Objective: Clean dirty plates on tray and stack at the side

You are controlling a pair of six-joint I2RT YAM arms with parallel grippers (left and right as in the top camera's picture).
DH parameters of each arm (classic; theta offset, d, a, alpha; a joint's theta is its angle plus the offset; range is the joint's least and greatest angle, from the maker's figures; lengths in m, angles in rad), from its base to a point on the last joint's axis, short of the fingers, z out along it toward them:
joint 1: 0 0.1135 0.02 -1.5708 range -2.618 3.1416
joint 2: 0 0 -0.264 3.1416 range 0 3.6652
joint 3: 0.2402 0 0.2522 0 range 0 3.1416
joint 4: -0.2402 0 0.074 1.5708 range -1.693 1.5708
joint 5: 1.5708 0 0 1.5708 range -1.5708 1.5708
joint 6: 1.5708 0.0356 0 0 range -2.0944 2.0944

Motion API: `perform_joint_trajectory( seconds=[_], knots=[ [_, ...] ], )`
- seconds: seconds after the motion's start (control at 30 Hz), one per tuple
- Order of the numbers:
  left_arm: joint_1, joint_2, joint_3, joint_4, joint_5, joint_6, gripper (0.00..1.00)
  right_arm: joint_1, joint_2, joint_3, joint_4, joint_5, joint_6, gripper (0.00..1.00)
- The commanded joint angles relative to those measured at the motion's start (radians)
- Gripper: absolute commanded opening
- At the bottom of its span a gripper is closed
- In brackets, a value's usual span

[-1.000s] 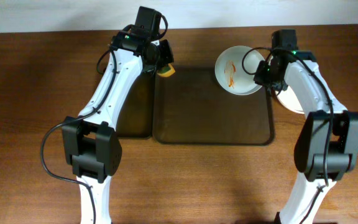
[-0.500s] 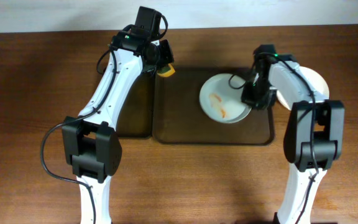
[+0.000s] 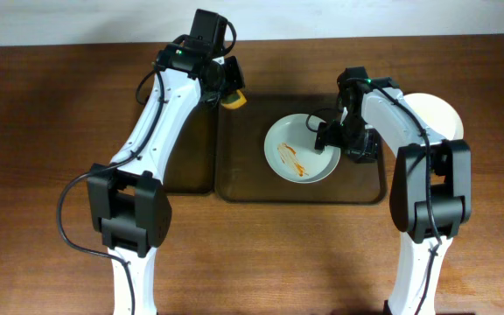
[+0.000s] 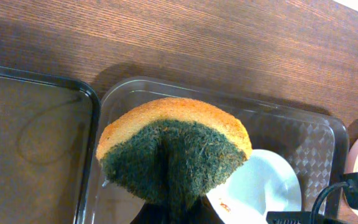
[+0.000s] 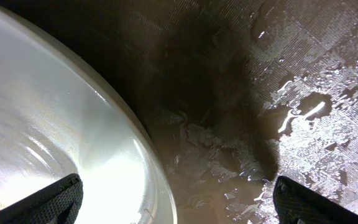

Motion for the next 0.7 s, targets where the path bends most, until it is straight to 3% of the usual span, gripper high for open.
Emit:
perform_joint_trajectory(
  seconds=[0.0,0.67],
  knots=[
    [0.005,-0.017,0.006,-0.006,-0.019,0.016,0.0,-0.001,0.004,-0.008,0.0,0.009,0.005,0.98],
    [0.005,-0.017,0.006,-0.007,-0.019,0.016,0.0,-0.001,0.004,-0.008,0.0,0.009,0.005,0.98]
  ],
)
